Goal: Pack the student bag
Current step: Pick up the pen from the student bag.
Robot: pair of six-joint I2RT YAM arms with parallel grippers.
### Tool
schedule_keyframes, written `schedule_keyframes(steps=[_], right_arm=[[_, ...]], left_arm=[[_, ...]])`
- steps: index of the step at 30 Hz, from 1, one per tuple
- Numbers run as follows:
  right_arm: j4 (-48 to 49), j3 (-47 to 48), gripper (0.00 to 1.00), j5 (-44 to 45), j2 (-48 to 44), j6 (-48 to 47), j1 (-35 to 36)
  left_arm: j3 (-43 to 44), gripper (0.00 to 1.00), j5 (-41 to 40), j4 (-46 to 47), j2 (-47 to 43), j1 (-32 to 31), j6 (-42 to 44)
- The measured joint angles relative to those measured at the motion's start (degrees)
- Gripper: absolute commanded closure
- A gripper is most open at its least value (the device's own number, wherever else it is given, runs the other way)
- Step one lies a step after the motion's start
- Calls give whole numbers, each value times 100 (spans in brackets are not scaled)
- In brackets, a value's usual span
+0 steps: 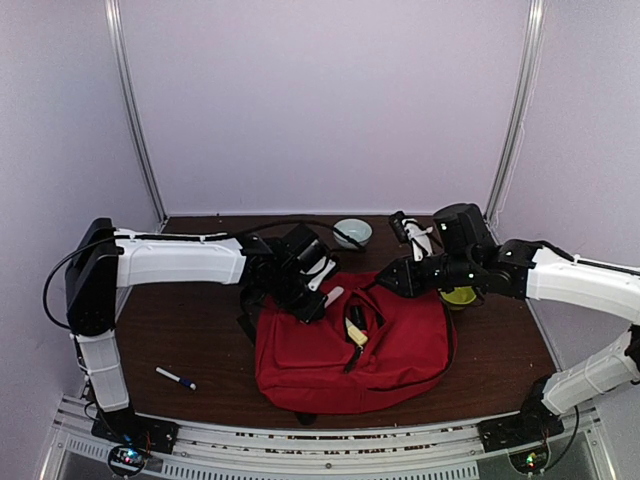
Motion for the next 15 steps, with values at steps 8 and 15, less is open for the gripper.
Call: schedule_keyframes(steps=[8,15], right_arm=[[271,-59,73,-273,-341,72,0],[2081,-535,59,-1209,-809,549,61]], left_arm=[[-914,100,-264,684,-1440,-101,55],[-1727,100,-411,2315,-2621,-754,350]])
